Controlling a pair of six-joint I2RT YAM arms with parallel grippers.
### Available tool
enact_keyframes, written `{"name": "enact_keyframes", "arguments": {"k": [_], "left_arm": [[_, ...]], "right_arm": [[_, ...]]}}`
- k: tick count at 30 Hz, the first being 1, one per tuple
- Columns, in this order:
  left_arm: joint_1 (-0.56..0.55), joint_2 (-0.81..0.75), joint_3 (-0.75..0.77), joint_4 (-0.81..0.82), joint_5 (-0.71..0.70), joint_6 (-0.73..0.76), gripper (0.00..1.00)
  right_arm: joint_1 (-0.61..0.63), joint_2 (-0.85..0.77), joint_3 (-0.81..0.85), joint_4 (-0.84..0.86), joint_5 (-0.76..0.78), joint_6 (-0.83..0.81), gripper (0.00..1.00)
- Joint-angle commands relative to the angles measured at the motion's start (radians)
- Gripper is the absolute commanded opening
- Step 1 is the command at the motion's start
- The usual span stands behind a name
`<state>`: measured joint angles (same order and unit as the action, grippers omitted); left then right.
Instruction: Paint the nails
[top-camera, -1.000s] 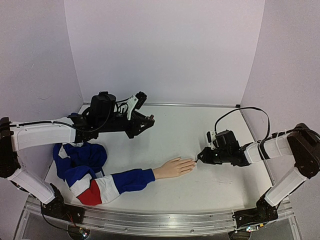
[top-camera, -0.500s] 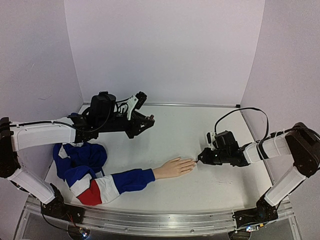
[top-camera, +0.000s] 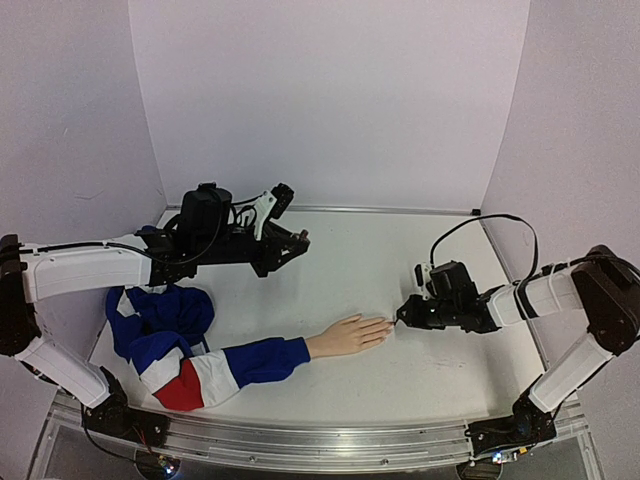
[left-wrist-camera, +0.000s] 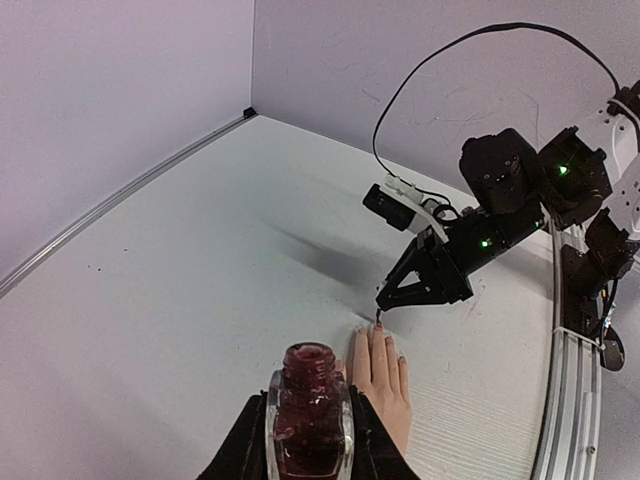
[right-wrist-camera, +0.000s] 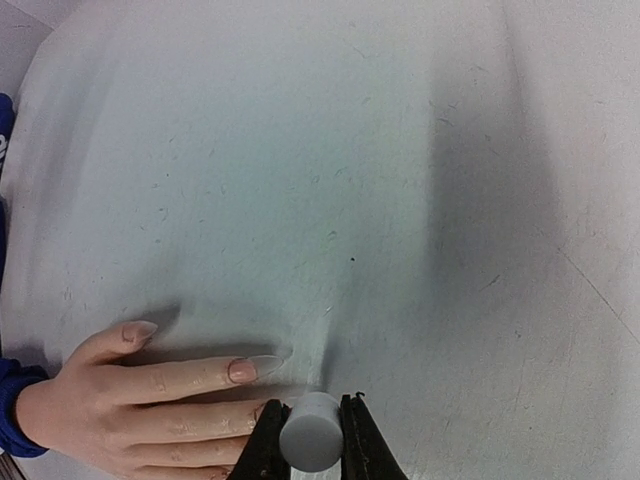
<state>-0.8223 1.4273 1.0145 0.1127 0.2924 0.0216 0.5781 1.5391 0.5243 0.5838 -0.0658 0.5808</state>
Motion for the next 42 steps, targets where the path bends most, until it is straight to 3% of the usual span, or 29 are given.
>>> {"name": "enact_keyframes", "arguments": {"k": [1,11,42], "left_arm": [[-0.004,-0.007,0.053,0.052,0.011,-0.002,0.00],[-0.005,-0.008,0.052,0.052,0.017,-0.011,0.00],[-0.005,-0.011,0.049,0.051,0.017,0.000,0.00]], "right_arm": [[-0.004,-0.064,0.025,-0.019,0.017,-0.002,0.00],[-0.004,-0.063,0.048,-0.061,-0.066,-0.045,0.00],[-0.004,-0.004,0.056,-0.033,-0.027,-0.014,0.00]]}}
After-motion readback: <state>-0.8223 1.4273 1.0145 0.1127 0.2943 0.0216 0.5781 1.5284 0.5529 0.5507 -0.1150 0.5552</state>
